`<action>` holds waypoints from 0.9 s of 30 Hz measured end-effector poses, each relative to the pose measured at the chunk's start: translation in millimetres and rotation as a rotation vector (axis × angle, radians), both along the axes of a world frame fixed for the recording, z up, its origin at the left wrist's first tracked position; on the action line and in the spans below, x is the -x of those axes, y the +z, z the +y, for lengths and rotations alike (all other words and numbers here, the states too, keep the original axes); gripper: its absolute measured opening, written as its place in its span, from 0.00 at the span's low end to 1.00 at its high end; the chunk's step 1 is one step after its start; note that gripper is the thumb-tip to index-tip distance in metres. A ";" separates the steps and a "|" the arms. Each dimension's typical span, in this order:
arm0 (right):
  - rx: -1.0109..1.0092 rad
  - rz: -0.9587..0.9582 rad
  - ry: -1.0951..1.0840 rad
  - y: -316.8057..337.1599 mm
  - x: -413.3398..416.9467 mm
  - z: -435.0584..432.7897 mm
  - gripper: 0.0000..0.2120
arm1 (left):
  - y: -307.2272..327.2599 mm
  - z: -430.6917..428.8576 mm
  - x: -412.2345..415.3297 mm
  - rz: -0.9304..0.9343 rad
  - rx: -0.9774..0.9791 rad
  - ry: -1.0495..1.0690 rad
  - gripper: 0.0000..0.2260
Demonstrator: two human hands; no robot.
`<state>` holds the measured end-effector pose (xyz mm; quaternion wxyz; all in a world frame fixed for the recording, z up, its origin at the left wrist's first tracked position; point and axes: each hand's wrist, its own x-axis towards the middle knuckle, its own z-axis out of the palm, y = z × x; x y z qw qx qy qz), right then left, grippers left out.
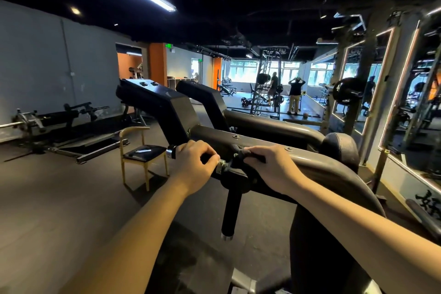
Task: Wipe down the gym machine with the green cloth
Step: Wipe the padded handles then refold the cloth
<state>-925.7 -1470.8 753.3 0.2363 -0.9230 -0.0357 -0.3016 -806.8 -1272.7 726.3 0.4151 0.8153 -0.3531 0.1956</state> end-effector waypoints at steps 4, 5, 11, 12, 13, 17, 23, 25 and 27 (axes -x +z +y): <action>-0.025 0.017 0.108 -2.3 31.4 11.2 0.13 | -5.1 -3.1 -0.8 -0.069 0.039 0.010 0.03; -0.024 0.016 0.134 -2.5 38.5 12.6 0.14 | -5.6 -3.3 0.2 -0.085 0.045 0.013 0.03; 0.077 0.026 0.015 11.2 9.6 -6.9 0.10 | -7.7 -3.9 0.0 -0.130 0.061 0.014 0.03; 0.086 0.019 -0.035 13.1 1.0 -10.5 0.09 | -8.1 -4.2 -0.2 -0.145 0.071 0.013 0.03; 0.101 0.010 -0.074 13.9 -4.8 -12.2 0.08 | -8.3 -4.5 0.1 -0.154 0.079 0.015 0.03; 0.157 -0.017 -0.017 8.9 10.5 0.7 0.08 | -8.3 -4.3 2.0 -0.153 0.089 0.022 0.03; 0.120 0.038 0.117 6.2 25.8 -2.0 0.12 | -11.2 -8.0 -1.2 -0.197 0.129 0.021 0.05; 0.134 0.049 0.049 11.6 4.1 -8.5 0.10 | -11.6 -8.2 -1.0 -0.197 0.135 0.024 0.05; 0.126 0.047 -0.017 16.2 -16.7 -13.3 0.08 | -11.5 -8.1 0.3 -0.188 0.129 0.024 0.04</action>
